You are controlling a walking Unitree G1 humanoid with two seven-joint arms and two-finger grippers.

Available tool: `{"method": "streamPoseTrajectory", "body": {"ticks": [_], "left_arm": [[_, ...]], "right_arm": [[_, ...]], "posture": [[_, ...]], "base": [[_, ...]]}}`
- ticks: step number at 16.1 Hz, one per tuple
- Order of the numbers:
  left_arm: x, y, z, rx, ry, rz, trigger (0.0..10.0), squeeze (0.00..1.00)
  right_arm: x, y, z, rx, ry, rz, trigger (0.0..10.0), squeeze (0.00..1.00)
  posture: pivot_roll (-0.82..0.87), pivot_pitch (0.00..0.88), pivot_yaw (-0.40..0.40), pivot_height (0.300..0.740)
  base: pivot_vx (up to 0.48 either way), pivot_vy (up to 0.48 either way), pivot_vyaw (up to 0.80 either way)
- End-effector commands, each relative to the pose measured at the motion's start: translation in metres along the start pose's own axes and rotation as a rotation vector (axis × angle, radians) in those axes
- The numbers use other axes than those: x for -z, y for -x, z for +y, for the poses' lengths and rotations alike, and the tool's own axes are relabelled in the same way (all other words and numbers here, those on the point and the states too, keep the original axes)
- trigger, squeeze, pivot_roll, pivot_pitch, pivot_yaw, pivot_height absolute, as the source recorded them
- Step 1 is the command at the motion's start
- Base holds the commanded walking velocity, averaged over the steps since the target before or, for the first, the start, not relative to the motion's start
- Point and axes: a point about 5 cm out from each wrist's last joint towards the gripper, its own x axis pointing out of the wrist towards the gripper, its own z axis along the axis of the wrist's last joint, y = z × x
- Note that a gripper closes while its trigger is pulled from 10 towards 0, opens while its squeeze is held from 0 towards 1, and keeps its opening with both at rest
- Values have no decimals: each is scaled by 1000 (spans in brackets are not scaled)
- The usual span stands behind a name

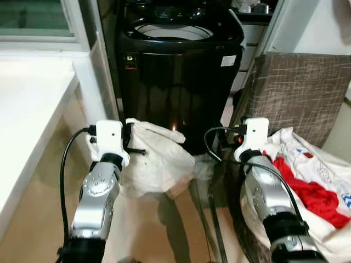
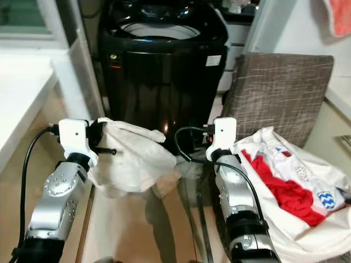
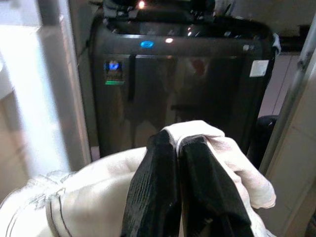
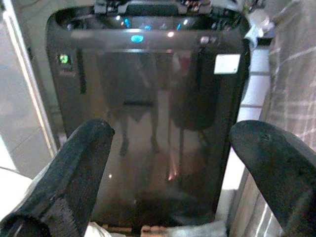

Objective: Clothes washing

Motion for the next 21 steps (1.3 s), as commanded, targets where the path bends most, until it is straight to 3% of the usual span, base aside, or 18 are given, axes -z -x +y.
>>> {"method": "streamPoseTrajectory", "body": {"ticks": [1, 5, 8, 14, 21], "left_arm": [[-19, -9, -3, 2, -8, -69, 10000, 0], [-22, -12, 2, -37, -13, -69, 10000, 0], [-11, -11, 7, -94, -10, -17, 10000, 0], [-4, -12, -1, -18, -28, 14, 10000, 0], [-6, -16, -1, -27, -38, 10, 10000, 0]], "right_arm": [[-4, -4, 1, -8, 12, -15, 10000, 0], [-3, -8, 7, -36, 10, -3, 10000, 0], [0, -6, 5, -43, 8, 20, 10000, 0], [-1, -7, 0, -15, -3, 11, 10000, 0], [4, -4, -1, -2, -20, 20, 10000, 0]], "posture": [[-51, 0, -17, 727], [-47, 0, -24, 727], [-42, 0, -35, 727], [-50, 0, -35, 727], [-53, 0, -25, 727]], "base": [[461, 0, 0], [454, 0, 0], [453, 0, 0], [461, 0, 0], [461, 0, 0]]}}
